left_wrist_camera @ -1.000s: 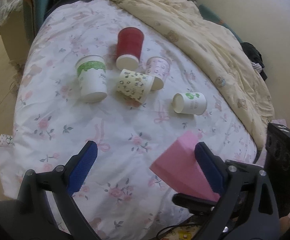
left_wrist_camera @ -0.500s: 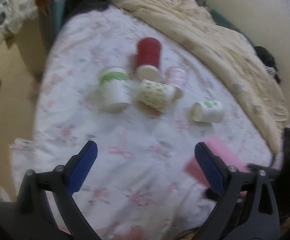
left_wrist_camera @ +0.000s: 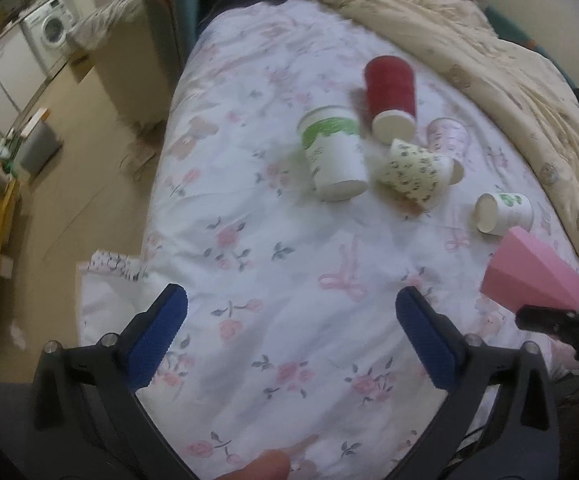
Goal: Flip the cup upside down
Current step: 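Lower the pink cup opening-down onto the bed with the right tool, then open the right tool and withdraw it from the pink cup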
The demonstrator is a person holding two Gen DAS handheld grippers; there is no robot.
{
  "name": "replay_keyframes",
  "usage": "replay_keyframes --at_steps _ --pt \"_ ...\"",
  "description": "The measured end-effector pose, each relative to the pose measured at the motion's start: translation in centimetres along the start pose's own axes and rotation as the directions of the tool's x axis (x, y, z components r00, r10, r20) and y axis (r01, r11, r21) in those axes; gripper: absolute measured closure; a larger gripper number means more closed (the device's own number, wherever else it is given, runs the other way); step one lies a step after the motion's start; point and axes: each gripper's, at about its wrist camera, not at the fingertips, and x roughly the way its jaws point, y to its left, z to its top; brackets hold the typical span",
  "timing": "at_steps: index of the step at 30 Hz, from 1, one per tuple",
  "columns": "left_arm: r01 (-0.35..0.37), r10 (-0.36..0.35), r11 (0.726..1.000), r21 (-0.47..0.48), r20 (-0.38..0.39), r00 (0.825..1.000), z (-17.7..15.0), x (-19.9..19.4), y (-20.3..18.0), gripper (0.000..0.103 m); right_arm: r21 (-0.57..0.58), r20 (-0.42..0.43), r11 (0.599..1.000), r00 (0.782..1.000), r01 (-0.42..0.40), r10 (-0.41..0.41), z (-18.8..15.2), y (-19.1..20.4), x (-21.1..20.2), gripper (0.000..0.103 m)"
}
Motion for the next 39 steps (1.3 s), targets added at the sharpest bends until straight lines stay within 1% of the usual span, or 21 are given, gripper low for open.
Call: replay_keyframes --at_steps 3,4,6,7,10,12,17,21,24,26,28,29,31,33,35,36,37,39 --pt "-0.005 0.005 1.0 -0.015 -0.01 1.0 0.0 0.0 0.4 0.0 -0.013 -0.08 1.0 0.996 0.026 -0.027 1.3 0.2 2.2 0.044" --pt "-0.001 0.001 1.0 -0.018 -0.014 1.0 0.0 -0.1 0.4 0.0 -0.018 -0.125 0.999 0.992 0.03 -0.032 1.8 0.4 3.4 0.044" --pt "0.013 -0.014 1.0 -0.025 -0.028 1.0 0.0 -0.1 0.5 0.0 -0.034 -0.186 0.998 0.981 0.046 -0.051 2.3 0.6 4.9 0.044" --pt "0.023 -0.024 0.999 -0.033 -0.037 0.999 0.0 0.0 0.6 0.0 -0.052 -0.227 0.996 0.971 0.067 -0.077 2.6 0.9 5.9 0.044" --pt "0.045 -0.048 0.998 -0.046 -0.049 0.998 0.2 -0.1 0.6 0.0 -0.092 -0.285 0.989 0.948 0.118 -0.14 3.6 1.5 7.4 0.044" --pt "0.06 -0.063 0.997 -0.053 -0.047 0.997 0.4 -0.3 0.5 0.0 -0.104 -0.291 0.985 0.943 0.137 -0.161 4.4 1.7 8.0 0.044" --pt "0.073 -0.076 0.996 -0.056 -0.049 0.996 0.6 -0.4 0.4 0.0 -0.096 -0.265 0.982 0.947 0.164 -0.184 6.2 2.0 9.2 0.044" --pt "0.087 -0.091 0.994 -0.067 -0.063 0.994 0.6 -0.3 0.4 0.0 -0.077 -0.263 0.984 0.948 0.161 -0.176 6.9 1.9 9.9 0.044" --pt "0.086 -0.089 0.994 -0.063 -0.061 0.994 0.6 -0.3 0.2 0.0 -0.071 -0.267 0.985 0.949 0.155 -0.168 7.3 1.7 10.2 0.043" --pt "0.081 -0.084 0.995 -0.061 -0.058 0.995 0.5 -0.2 0.3 0.0 -0.074 -0.265 0.986 0.95 0.152 -0.166 7.5 1.6 10.2 0.038" --pt "0.081 -0.084 0.995 -0.06 -0.058 0.995 0.5 -0.2 0.3 0.0 -0.07 -0.238 0.988 0.959 0.141 -0.153 7.7 1.5 9.6 0.012" --pt "0.08 -0.084 0.995 -0.058 -0.056 0.995 0.5 -0.3 0.3 0.0 -0.064 -0.211 0.99 0.968 0.124 -0.135 7.9 1.3 9.2 0.009" --pt "0.076 -0.078 0.996 -0.046 -0.05 0.996 0.5 -0.4 0.1 0.0 -0.052 -0.19 0.992 0.974 0.119 -0.127 8.0 1.2 8.3 0.002" --pt "0.076 -0.077 0.996 -0.036 -0.043 0.996 0.5 -0.4 -0.1 0.0 -0.05 -0.165 0.991 0.978 0.124 -0.131 7.7 1.2 7.2 0.001" --pt "0.078 -0.079 0.997 -0.023 -0.032 0.996 0.6 -0.5 -0.4 0.0 -0.041 -0.124 0.994 0.986 0.103 -0.108 7.0 1.3 5.7 0.001" --pt "0.08 -0.08 0.997 -0.019 -0.028 0.996 0.6 -0.5 -0.5 0.0 -0.033 -0.096 0.996 0.992 0.084 -0.086 6.7 1.4 4.7 0.001" --pt "0.085 -0.086 0.996 -0.016 -0.024 0.996 0.5 -0.6 -0.7 0.0 -0.017 -0.05 0.999 0.998 0.037 -0.038 6.1 1.3 3.0 0.001" --pt "0.1 -0.1 0.995 -0.006 -0.017 0.995 0.4 -0.7 -1.1 0.0 0.005 0.006 0.999 0.999 -0.037 0.037 4.9 1.2 1.2 0.001"
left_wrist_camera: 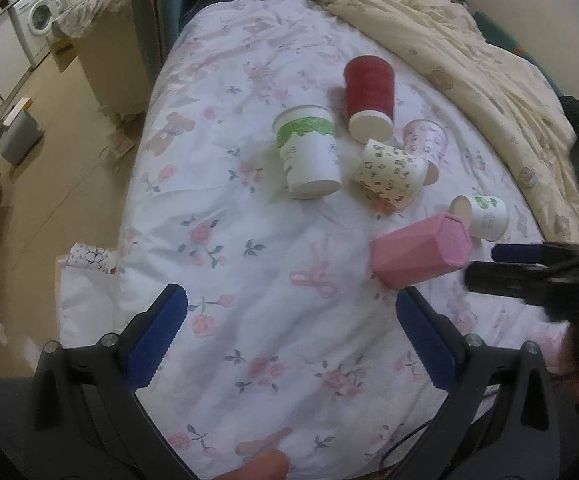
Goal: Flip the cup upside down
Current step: 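Open the right tool and withdraw it from the pink cup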
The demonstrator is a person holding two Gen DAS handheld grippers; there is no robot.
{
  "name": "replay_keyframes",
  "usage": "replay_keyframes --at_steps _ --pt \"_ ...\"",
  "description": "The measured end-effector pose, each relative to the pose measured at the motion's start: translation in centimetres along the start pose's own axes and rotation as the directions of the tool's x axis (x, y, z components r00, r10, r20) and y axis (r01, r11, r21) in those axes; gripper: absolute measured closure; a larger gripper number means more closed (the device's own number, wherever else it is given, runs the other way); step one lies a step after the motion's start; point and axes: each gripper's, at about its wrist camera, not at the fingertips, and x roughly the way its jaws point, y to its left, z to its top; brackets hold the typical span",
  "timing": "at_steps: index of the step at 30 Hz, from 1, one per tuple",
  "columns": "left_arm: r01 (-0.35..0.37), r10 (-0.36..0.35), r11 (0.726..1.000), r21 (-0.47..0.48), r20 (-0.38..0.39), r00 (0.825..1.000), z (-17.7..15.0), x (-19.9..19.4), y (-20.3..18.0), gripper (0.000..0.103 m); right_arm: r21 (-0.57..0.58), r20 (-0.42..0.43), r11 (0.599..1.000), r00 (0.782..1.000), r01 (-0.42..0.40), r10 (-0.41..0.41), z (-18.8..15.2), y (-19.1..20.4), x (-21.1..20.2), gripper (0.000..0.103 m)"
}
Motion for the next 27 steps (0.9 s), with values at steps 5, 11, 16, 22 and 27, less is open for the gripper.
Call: replay_keyframes --at_steps 5,11,16,22,27 --pt "0.009 -0.011 0.999 0.043 0.047 0.999 -0.4 -0.7 -1.3 0.0 0.044 0.188 0.997 0.981 -0.059 0.05 -4.1 0.0 -4.9 0.0" --pt "0.02 -0.031 0.995 0.099 0.112 0.993 -1.2 -2.2 -2.6 0.0 0.057 0.329 0.998 0.944 -0.031 0.011 -8.6 0.4 -7.8 0.0" --pt "0.012 -0.029 0.994 0.108 0.154 0.988 -2.0 -3.1 -2.8 0.0 0.1 0.413 0.994 0.911 -0.043 -0.002 -11.9 -0.3 -7.9 0.0" --pt "-0.012 -0.006 0.995 0.1 0.182 0.983 -3.0 -3.2 -2.8 0.0 0.135 0.529 0.988 0.838 0.074 -0.135 -13.8 -0.4 -7.5 0.0" --pt "-0.022 -0.002 0.993 0.113 0.205 0.979 -3.2 -3.3 -3.1 0.0 0.17 0.562 0.975 0.798 0.146 -0.218 -13.6 -0.7 -6.7 0.0"
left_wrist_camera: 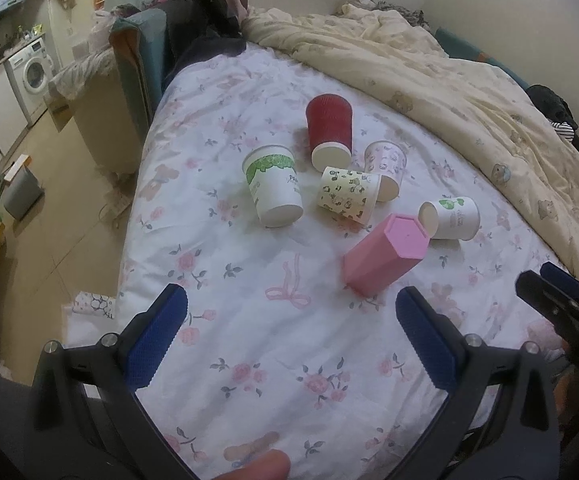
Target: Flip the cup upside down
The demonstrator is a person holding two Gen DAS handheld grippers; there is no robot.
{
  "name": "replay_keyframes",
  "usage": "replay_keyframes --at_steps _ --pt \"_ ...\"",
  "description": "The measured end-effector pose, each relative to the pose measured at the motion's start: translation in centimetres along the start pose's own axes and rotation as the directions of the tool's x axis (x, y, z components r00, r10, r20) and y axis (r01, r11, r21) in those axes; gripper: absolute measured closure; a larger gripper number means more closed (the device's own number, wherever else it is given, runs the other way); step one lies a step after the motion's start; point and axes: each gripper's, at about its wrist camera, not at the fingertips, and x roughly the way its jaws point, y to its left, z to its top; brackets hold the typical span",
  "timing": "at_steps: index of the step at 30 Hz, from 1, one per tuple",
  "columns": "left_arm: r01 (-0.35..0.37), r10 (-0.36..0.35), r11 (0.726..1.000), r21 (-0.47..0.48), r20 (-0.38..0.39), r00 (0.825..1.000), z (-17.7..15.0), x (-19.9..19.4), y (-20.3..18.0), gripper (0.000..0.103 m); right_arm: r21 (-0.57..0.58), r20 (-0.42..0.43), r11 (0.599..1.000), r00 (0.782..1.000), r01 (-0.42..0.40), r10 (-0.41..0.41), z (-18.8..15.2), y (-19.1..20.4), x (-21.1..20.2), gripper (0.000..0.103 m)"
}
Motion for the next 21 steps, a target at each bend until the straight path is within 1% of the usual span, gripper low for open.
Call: replay_keyframes --at_steps 4,7,12,21 --pt "0.013 -0.013 1.0 -0.005 -0.003 1.0 0.1 0.2 0.0 0.0 -0.01 -0.002 1.0 1.0 0.007 -0.007 0.2 0.1 0.5 0.0" --pt "0.016 -0.016 1.0 -0.003 -0.001 1.0 0.1 0.2 0.0 0.0 -0.014 -0.017 1.0 1.0 -0.006 0.006 0.2 0.3 0.8 0.0" --pt "0.03 -0.03 1.0 0.008 0.004 1.0 0.2 0.1 -0.5 0.0 -0.03 -0.018 1.0 1.0 0.007 -0.008 0.1 0.7 1.1 0.0" --pt "0.04 -0.04 0.999 -0.001 0.0 0.999 0.0 0.0 -0.5 0.0 -0.024 -0.02 1.0 1.0 0.018 -0.019 0.0 0.8 1.2 0.0"
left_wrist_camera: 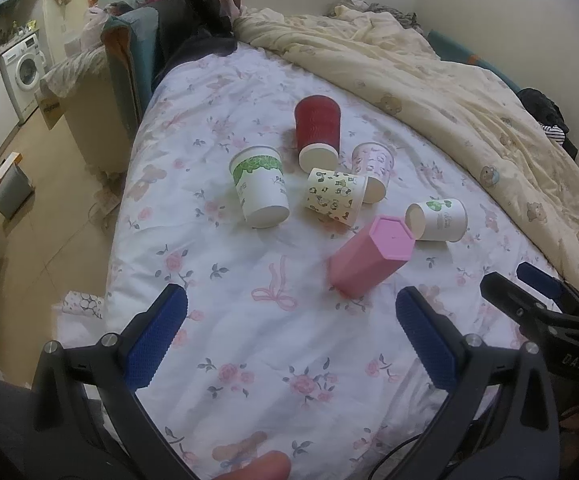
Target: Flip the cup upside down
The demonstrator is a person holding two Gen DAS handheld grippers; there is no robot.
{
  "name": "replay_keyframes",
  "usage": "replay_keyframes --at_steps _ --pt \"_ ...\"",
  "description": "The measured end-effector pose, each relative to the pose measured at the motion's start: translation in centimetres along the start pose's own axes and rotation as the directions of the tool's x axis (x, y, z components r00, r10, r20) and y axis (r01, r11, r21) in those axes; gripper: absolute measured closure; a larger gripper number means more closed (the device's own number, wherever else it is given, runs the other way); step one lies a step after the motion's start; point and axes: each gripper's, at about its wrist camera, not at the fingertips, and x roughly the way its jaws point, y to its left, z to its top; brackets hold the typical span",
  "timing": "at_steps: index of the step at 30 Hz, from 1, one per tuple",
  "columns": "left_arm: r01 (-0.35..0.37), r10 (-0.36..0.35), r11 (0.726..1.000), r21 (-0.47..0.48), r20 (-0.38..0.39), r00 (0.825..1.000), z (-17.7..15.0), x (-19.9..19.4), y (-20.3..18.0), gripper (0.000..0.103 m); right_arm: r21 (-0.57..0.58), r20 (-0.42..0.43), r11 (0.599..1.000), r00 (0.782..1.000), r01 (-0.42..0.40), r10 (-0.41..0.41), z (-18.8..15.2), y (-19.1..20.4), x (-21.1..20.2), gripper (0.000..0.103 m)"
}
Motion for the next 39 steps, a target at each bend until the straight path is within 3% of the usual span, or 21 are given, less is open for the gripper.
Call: replay_keyframes --at_steps 39 --pt "-0.002 0.002 1.0 0.004 -0.006 1.0 -0.42 -0.19 -0.12 0.0 0.001 -0.022 1.0 1.0 0.003 -0.003 -0.32 0.13 0.21 0.0"
